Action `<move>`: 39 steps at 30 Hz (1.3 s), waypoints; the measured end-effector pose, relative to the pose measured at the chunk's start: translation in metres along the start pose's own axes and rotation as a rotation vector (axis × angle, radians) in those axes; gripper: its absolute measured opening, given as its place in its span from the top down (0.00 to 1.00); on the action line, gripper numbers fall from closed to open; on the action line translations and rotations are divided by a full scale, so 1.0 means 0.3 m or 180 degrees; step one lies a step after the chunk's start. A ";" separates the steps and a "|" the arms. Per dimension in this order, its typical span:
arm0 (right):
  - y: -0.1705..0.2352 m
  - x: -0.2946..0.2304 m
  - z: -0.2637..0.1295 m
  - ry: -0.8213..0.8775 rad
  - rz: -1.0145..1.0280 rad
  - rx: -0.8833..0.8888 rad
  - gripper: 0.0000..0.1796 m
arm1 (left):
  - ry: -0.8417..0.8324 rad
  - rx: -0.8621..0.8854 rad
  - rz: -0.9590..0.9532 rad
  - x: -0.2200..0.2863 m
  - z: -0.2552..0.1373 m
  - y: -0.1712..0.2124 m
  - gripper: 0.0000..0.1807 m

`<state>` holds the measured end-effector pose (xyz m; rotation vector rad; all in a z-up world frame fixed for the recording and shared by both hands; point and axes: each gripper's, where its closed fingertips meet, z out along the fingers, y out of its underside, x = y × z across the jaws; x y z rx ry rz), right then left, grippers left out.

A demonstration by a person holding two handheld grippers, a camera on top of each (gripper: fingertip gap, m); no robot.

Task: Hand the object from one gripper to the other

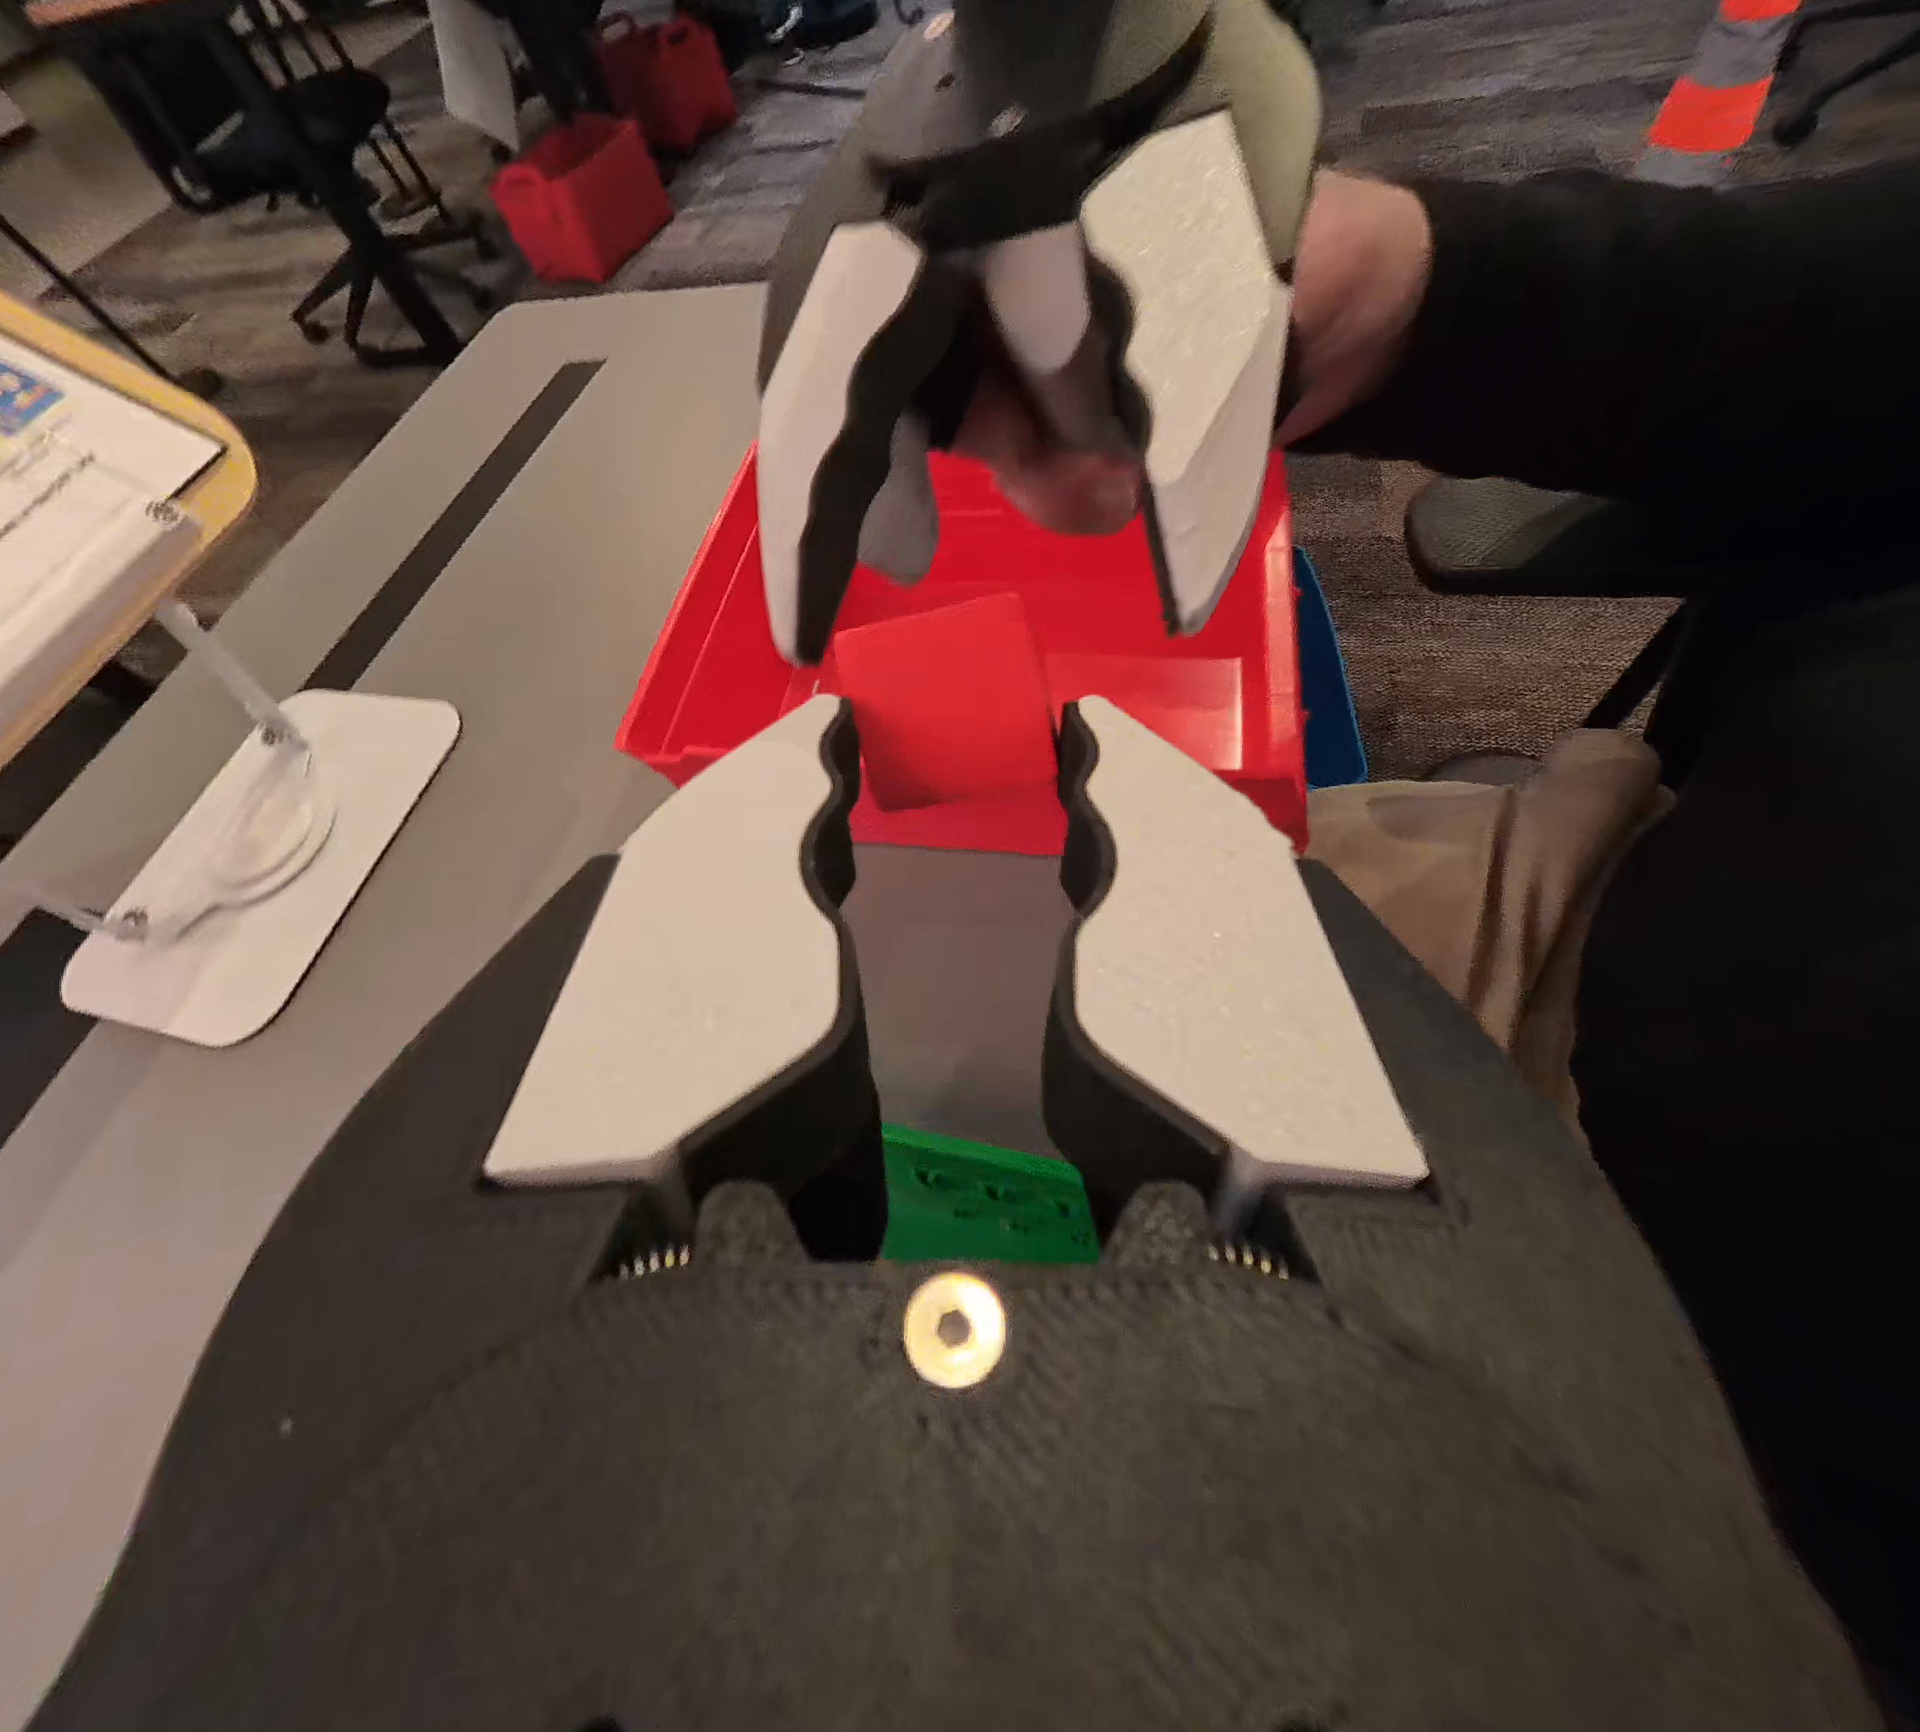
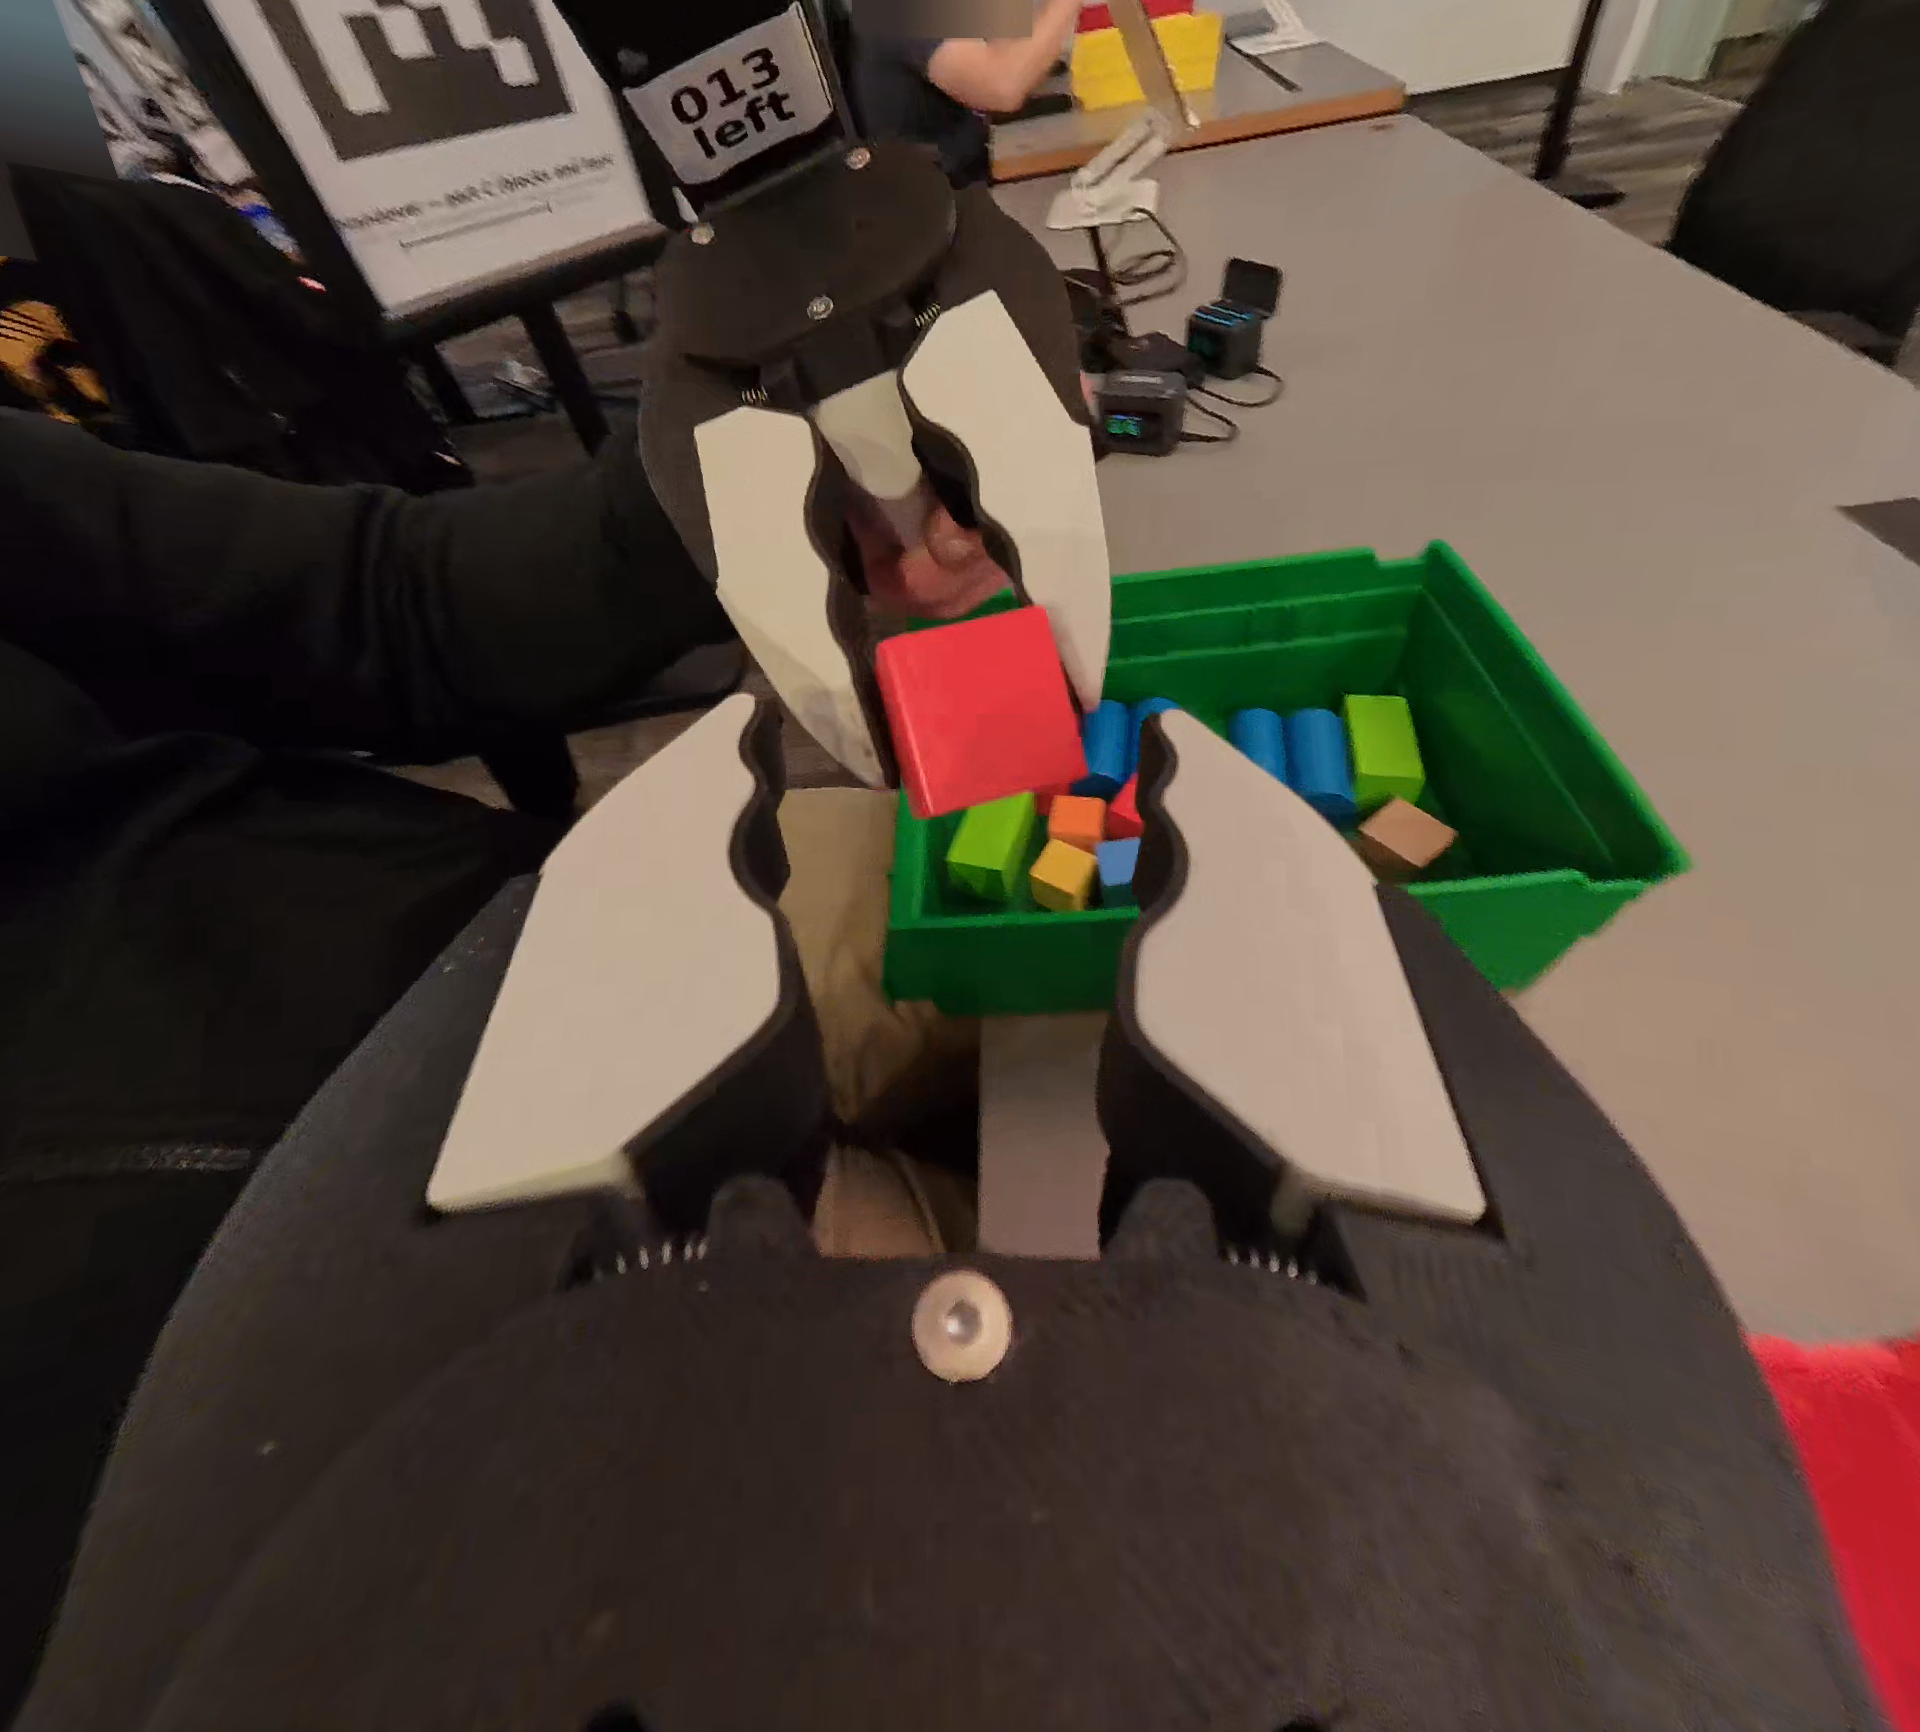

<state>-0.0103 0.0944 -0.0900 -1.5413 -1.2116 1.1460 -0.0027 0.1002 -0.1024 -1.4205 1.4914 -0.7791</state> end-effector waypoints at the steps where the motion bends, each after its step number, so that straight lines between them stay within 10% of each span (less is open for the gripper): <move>1: 0.000 -0.013 0.007 -0.0093 0.0022 0.0020 0.66 | -0.0013 0.0024 0.0047 0.011 0.002 -0.012 0.80; 20: -0.034 0.060 -0.078 0.0013 0.0159 0.0050 0.81 | -0.0022 0.0302 -0.0184 0.013 -0.076 -0.057 0.85; 28: 0.261 0.382 -0.289 0.1324 0.0585 -0.1182 0.81 | -0.0132 0.0103 -0.0427 -0.037 -0.168 -0.001 0.81; 39: 0.681 0.513 -0.284 0.1599 0.0694 -0.2895 0.81 | -0.0419 -0.0494 -0.0583 -0.111 -0.159 0.172 0.85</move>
